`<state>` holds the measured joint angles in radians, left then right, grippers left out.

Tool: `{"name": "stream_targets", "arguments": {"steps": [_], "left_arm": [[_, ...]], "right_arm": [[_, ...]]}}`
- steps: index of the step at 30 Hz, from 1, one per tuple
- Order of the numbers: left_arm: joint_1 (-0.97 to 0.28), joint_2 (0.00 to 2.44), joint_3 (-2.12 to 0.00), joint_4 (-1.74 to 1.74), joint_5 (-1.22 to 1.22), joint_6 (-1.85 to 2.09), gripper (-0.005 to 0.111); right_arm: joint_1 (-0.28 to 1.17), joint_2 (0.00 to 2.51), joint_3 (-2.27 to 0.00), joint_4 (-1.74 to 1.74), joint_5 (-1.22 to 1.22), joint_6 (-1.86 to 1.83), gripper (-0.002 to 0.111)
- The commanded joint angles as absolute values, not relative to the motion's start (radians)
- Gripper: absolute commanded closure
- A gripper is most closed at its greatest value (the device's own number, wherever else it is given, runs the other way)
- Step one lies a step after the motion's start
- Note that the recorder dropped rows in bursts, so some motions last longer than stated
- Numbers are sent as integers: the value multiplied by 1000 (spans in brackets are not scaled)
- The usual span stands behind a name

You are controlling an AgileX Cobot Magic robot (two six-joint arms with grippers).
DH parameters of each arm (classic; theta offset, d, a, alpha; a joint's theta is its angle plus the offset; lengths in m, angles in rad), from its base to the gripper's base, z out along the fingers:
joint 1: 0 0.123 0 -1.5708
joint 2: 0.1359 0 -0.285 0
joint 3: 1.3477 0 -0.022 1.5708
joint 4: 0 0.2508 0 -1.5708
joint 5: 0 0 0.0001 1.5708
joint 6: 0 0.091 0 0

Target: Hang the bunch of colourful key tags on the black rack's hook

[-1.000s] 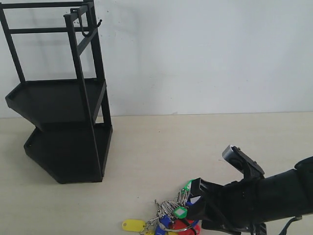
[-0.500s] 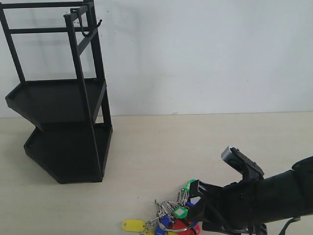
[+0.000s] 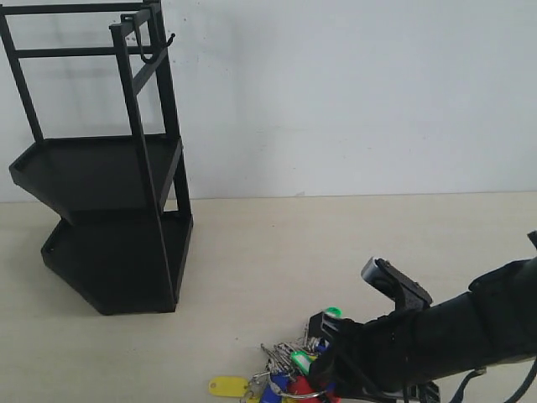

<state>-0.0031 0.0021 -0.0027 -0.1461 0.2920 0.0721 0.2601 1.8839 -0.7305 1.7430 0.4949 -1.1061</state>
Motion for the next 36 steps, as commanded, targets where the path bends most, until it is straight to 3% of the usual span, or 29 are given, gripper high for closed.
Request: {"name": "stream_targets", "arguments": {"steps": [1,2,3,6,17,19,23,28,36], "left_arm": [[-1,0,0,-141,285,75,102],[-1,0,0,-141,285,75,102],[-1,0,0,-141,285,75,102],[-1,0,0,-141,285,75,102],[-1,0,0,-141,285,75,102],[-1,0,0,-141,285,75,102],[-1,0,0,-141,285,75,102],[-1,0,0,-141,285,75,102],[-1,0,0,-141,285,75,102]], "right_arm": [[264,1888,-744,1744,494,-1112,69],[264,1888,-745,1744,494,-1112,73],[264,1888,-745,1744,494,-1112,86],[264,1888,-745,1744,494,-1134,107],[264,1688,-745,1739,407,-1174,108],[265,1631,-745,1739,499,-1201,108],[248,1516,-756,1508,374,-1073,108],[251,1488,-768,1196,400,-907,108],[237,1468,-763,1062,375,-789,108]]}}
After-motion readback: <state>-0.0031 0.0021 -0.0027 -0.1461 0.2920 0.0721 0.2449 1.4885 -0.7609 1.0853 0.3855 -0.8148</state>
